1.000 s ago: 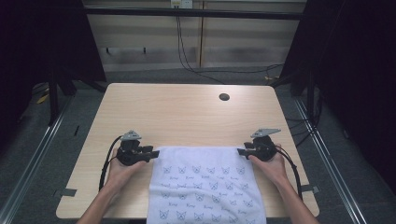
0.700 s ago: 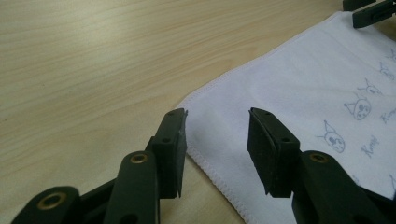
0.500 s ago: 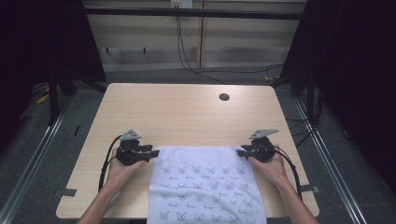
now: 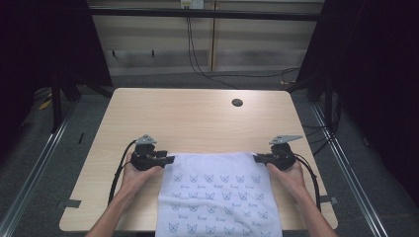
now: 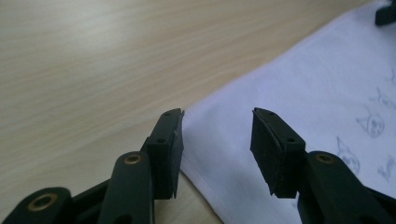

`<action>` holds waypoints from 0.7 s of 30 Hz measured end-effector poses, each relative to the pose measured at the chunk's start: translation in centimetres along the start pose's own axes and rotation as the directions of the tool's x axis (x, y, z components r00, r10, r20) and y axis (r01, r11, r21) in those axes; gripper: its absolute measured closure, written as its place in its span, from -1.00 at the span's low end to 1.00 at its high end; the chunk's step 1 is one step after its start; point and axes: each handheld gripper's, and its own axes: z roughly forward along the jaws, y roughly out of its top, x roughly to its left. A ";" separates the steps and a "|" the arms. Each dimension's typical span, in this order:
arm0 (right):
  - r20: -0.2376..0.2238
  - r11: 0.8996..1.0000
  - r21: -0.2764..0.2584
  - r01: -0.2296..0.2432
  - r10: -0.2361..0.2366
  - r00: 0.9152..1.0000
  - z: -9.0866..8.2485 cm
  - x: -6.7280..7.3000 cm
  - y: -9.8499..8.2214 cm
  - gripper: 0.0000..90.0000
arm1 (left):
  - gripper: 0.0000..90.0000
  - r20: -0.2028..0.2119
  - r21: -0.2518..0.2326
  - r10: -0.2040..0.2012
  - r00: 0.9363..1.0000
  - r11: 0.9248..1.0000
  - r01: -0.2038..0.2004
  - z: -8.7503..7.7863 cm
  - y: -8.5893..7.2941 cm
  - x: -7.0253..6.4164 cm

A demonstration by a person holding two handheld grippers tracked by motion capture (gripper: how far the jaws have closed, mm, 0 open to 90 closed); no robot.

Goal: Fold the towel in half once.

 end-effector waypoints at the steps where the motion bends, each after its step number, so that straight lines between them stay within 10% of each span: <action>1: 0.000 1.000 0.000 0.000 0.000 1.000 0.0 0.0 0.0 0.93 | 0.13 0.000 0.000 0.000 1.000 1.000 0.000 0.0 0.0 0.0; 21: -0.015 1.000 0.010 -0.004 0.004 1.000 0.1 -0.3 -0.7 0.92 | -0.03 -0.093 0.018 0.066 0.993 0.998 -0.065 1.4 0.1 0.2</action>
